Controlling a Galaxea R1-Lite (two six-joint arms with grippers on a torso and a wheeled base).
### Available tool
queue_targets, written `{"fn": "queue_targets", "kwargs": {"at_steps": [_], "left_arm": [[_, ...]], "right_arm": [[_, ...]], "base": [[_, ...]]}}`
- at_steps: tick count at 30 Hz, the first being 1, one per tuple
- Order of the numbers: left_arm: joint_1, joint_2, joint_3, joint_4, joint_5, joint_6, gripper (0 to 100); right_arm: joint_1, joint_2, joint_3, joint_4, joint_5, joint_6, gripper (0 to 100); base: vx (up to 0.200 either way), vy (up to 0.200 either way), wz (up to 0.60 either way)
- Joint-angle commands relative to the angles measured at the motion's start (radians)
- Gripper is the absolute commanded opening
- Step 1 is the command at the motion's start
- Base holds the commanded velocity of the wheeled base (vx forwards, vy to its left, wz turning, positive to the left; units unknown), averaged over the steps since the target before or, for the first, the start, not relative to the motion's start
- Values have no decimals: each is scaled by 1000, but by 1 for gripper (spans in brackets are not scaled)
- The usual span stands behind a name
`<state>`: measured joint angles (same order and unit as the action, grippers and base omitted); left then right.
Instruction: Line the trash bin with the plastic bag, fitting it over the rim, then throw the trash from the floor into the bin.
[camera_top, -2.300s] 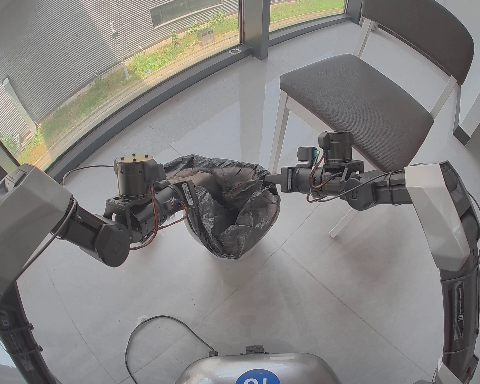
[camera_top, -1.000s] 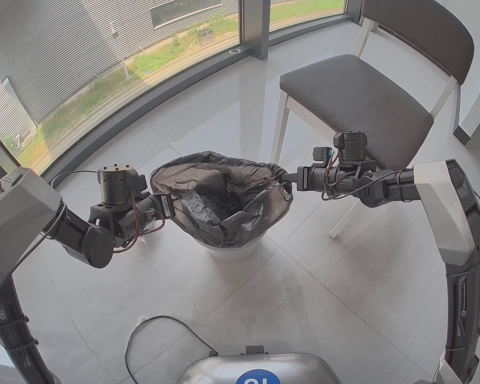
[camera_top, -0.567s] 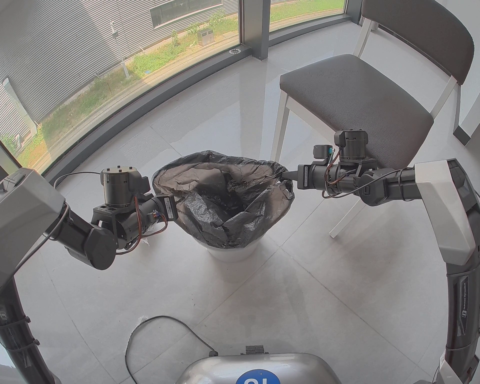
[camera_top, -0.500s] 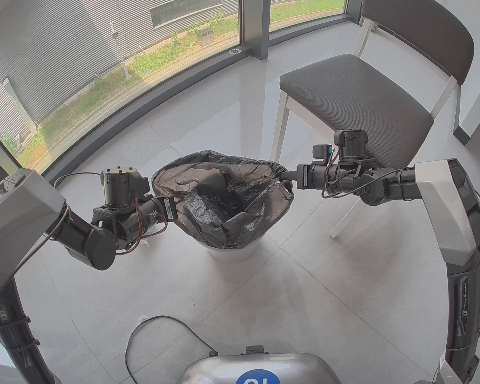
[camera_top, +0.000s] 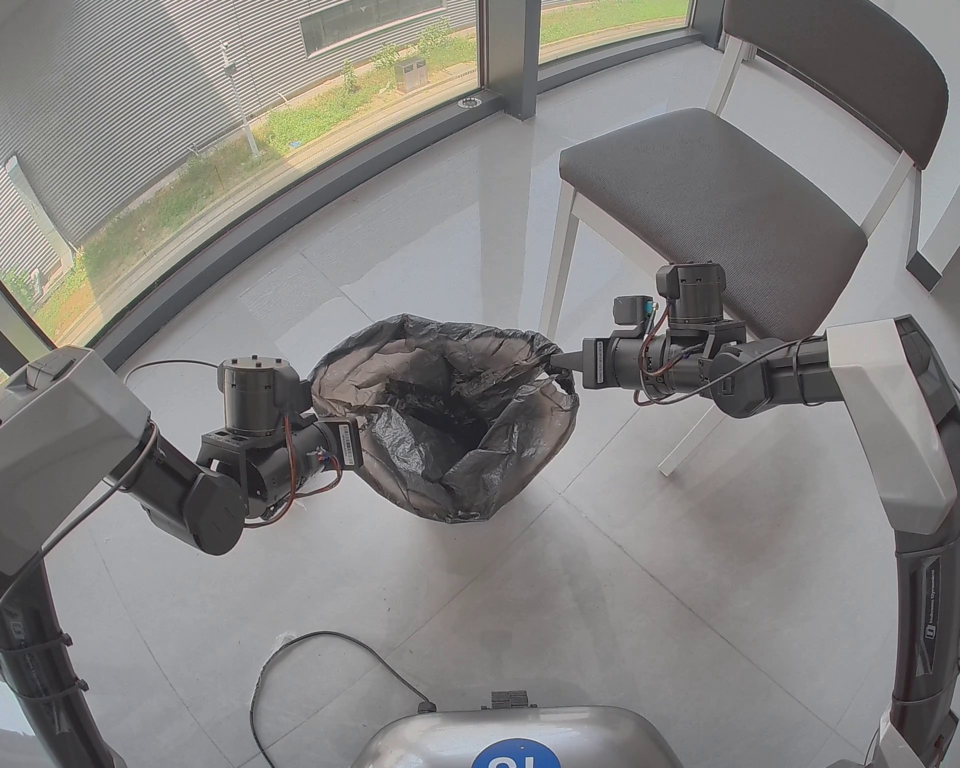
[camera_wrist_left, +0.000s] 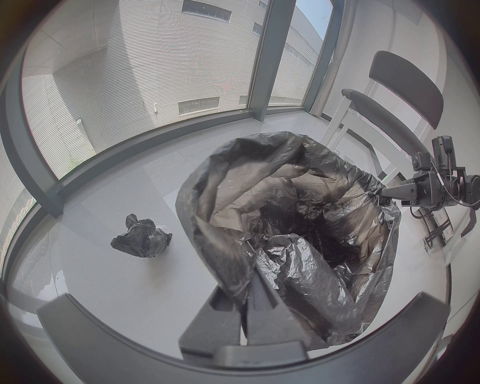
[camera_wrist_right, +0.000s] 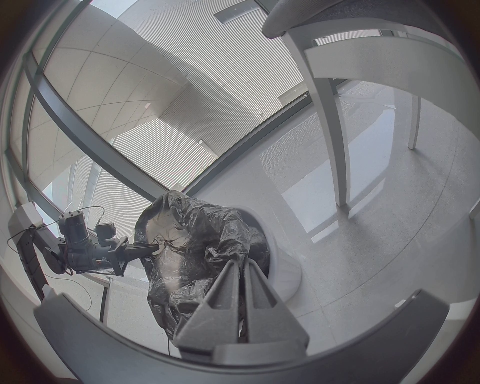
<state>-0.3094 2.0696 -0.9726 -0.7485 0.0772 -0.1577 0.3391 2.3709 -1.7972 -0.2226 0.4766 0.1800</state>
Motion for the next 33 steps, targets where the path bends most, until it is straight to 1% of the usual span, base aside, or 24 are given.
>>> {"fn": "queue_targets", "kwargs": {"at_steps": [1, 8, 9, 11, 16, 27, 33], "left_arm": [[-19, 20, 6, -2, 1, 0, 0], [-10, 32, -6, 0, 3, 3, 0], [-7, 32, -6, 0, 4, 3, 100], [-7, 32, -6, 0, 4, 3, 100], [18, 41, -55, -3, 16, -3, 100], [24, 21, -54, -11, 30, -6, 100], [19, -14, -23, -14, 32, -8, 100]], "right_arm": [[0, -15, 27, 0, 0, -10, 0], [-8, -13, 24, 0, 0, -16, 0], [-9, -13, 22, -1, 0, -16, 0], [-9, -13, 22, -1, 0, -16, 0], [-20, -15, 22, -3, 0, -16, 0], [-22, -12, 18, -11, 0, -14, 0], [-22, 7, -65, -1, 0, -14, 0]], "base": [[0, 0, 0], [0, 0, 0], [0, 0, 0], [0, 0, 0], [0, 0, 0], [0, 0, 0], [0, 0, 0]]}}
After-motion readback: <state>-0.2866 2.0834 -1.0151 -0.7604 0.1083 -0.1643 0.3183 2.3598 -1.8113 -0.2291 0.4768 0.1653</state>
